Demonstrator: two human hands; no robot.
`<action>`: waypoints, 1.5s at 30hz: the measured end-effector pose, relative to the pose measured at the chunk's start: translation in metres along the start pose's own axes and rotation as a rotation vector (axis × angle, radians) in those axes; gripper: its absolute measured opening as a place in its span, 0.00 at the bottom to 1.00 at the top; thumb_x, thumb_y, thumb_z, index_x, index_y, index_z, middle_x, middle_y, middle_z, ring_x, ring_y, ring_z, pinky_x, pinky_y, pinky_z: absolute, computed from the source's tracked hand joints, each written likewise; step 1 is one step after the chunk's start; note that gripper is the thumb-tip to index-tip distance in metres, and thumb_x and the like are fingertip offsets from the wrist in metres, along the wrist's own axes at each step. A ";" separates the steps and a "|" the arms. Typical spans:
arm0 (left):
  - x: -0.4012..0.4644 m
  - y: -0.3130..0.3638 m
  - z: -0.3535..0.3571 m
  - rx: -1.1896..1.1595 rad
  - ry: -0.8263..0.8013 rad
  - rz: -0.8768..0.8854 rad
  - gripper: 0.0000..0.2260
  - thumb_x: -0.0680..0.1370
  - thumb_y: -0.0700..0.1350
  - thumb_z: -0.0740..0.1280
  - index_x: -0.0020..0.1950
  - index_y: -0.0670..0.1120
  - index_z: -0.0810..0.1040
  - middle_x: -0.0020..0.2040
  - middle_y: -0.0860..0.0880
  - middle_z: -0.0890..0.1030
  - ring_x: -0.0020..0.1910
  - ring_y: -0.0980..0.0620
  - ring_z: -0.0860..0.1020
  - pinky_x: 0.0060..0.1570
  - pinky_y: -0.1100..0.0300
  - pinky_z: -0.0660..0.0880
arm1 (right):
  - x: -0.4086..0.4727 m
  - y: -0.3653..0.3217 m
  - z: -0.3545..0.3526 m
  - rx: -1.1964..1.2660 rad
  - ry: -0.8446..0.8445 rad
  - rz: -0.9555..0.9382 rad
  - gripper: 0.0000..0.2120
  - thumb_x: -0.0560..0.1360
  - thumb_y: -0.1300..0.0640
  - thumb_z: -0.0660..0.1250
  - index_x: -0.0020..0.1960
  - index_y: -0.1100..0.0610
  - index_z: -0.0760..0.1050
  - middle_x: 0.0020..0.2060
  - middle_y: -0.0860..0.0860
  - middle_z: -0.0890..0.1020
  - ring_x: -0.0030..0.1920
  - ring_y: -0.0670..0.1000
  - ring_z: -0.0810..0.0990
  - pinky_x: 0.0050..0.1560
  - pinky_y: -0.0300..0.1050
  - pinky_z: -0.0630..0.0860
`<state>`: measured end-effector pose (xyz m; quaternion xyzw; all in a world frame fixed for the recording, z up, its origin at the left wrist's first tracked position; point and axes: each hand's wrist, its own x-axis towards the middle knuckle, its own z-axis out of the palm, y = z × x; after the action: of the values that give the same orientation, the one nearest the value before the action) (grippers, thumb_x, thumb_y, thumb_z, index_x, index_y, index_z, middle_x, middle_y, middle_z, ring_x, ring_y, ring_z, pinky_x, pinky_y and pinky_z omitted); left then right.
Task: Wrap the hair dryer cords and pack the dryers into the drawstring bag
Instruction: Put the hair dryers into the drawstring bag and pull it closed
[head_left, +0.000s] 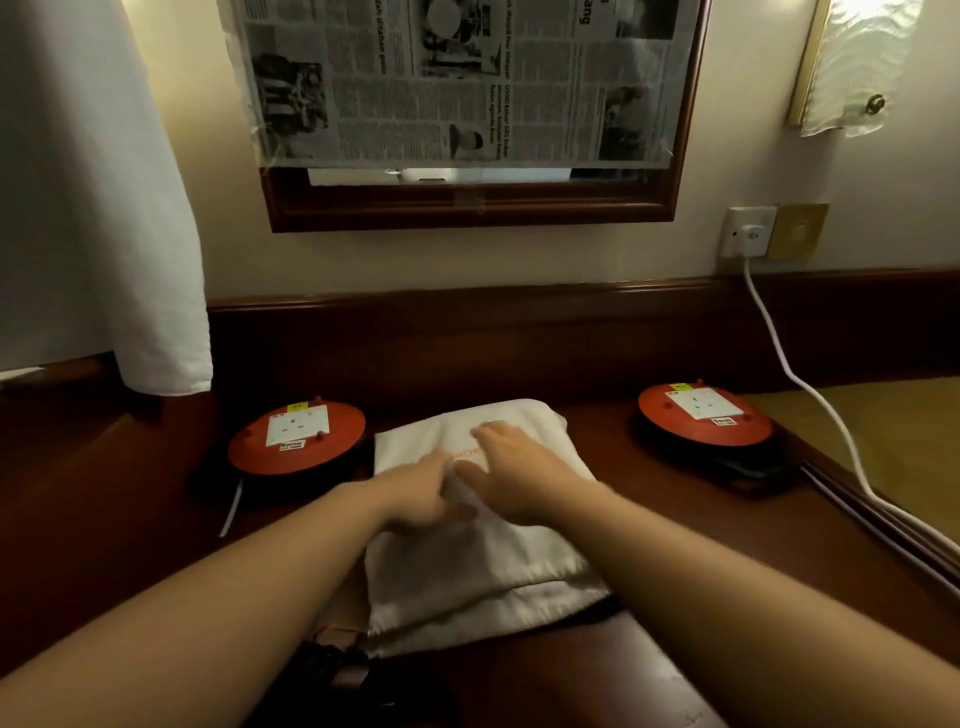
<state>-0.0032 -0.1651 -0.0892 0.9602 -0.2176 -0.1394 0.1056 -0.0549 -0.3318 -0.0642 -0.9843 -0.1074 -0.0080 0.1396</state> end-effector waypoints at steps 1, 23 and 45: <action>0.007 -0.001 0.011 -0.012 -0.050 -0.040 0.32 0.78 0.60 0.69 0.77 0.47 0.67 0.75 0.44 0.72 0.70 0.45 0.74 0.69 0.52 0.71 | 0.006 -0.012 0.010 -0.003 -0.041 -0.039 0.27 0.86 0.46 0.56 0.77 0.62 0.66 0.77 0.62 0.65 0.77 0.62 0.63 0.75 0.56 0.60; 0.023 -0.007 0.061 0.188 -0.369 -0.185 0.30 0.77 0.59 0.71 0.77 0.52 0.69 0.64 0.55 0.76 0.76 0.49 0.67 0.65 0.35 0.59 | 0.063 -0.026 0.102 0.298 0.020 0.144 0.36 0.84 0.42 0.48 0.83 0.62 0.46 0.84 0.59 0.48 0.83 0.59 0.45 0.82 0.58 0.43; 0.034 -0.001 0.016 0.086 0.041 0.138 0.26 0.75 0.54 0.68 0.72 0.47 0.72 0.67 0.46 0.77 0.63 0.44 0.76 0.63 0.50 0.75 | 0.049 0.030 0.102 -0.215 0.140 0.115 0.36 0.85 0.51 0.57 0.84 0.63 0.43 0.83 0.62 0.47 0.83 0.62 0.41 0.82 0.64 0.44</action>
<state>0.0220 -0.1815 -0.1120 0.9492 -0.2869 -0.1024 0.0782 -0.0021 -0.3211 -0.1680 -0.9952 -0.0393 -0.0803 0.0410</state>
